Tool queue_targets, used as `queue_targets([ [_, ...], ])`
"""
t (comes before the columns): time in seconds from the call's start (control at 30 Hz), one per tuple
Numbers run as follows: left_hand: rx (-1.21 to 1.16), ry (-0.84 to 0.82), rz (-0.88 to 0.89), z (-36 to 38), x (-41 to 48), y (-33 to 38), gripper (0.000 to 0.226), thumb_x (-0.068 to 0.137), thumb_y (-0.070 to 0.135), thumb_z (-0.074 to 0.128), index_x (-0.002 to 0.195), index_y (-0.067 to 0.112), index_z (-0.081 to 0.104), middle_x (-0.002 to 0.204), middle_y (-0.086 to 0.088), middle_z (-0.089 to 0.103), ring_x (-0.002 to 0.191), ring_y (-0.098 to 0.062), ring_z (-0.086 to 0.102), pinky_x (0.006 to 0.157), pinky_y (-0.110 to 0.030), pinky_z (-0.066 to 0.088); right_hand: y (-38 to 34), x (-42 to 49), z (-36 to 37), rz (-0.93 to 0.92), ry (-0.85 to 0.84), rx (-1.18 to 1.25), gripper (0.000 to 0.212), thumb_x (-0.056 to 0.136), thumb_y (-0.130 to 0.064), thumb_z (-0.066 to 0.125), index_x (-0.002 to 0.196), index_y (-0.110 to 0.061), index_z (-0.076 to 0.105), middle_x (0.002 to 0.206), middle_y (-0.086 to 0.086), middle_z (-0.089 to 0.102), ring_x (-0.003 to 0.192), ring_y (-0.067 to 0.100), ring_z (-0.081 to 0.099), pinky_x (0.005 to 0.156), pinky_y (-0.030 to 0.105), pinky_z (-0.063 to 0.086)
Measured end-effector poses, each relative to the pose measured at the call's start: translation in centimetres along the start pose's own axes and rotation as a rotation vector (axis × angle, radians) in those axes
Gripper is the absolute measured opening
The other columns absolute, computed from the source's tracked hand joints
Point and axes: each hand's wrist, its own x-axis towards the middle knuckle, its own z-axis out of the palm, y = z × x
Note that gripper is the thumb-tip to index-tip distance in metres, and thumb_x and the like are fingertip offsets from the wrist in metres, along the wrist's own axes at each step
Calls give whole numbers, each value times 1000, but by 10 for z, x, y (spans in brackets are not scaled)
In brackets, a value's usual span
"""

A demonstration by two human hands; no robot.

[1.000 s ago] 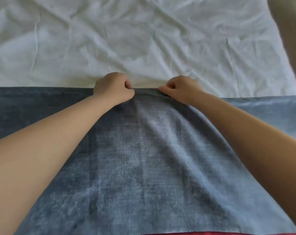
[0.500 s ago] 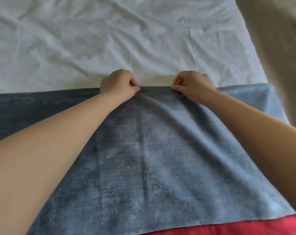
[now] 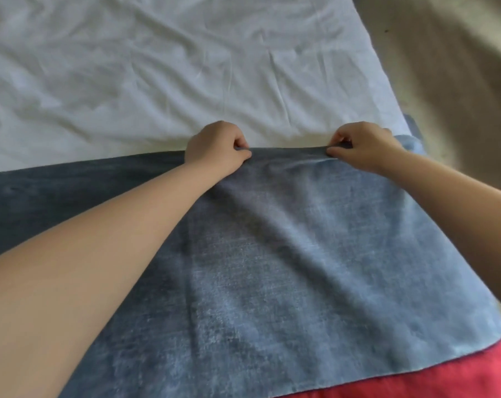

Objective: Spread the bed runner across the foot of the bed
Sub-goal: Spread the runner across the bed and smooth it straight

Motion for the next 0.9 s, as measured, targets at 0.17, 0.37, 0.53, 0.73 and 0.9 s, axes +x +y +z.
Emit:
queue_targets([
  [0.17,73,63,-94,11,6,4,17,85,24,64,84,10,72,89,-4,72,82,-22,65,73,-33,54,-1,8,17,-6,92,-47,16,92,-36,57,96,-21,62,100,0,65,101,26,56,90,41,34],
  [0.37,32,149,-17,20,-2,18,17,84,31,57,84,18,68,82,5,66,79,-17,61,71,-32,51,19,-2,7,5,177,-5,15,88,-22,52,98,-21,63,99,1,63,100,24,52,91,41,33],
  [0.53,-1,141,85,36,12,51,19,87,38,61,87,21,69,86,9,66,81,-13,60,71,-31,51,43,-7,-3,48,185,-84,17,90,-26,56,103,-21,66,108,3,63,109,26,51,94,44,34],
  [0.73,147,62,82,49,38,70,17,90,27,62,82,17,73,86,4,70,80,-18,63,62,-28,40,44,3,7,107,204,-158,12,90,-30,61,98,-23,67,109,2,63,112,26,49,94,44,32],
  [0.9,144,45,100,45,40,70,15,89,28,64,82,17,71,85,6,65,81,-16,59,67,-29,40,35,8,9,259,180,-52,12,89,-26,63,98,-21,68,110,6,62,116,28,46,94,43,34],
])
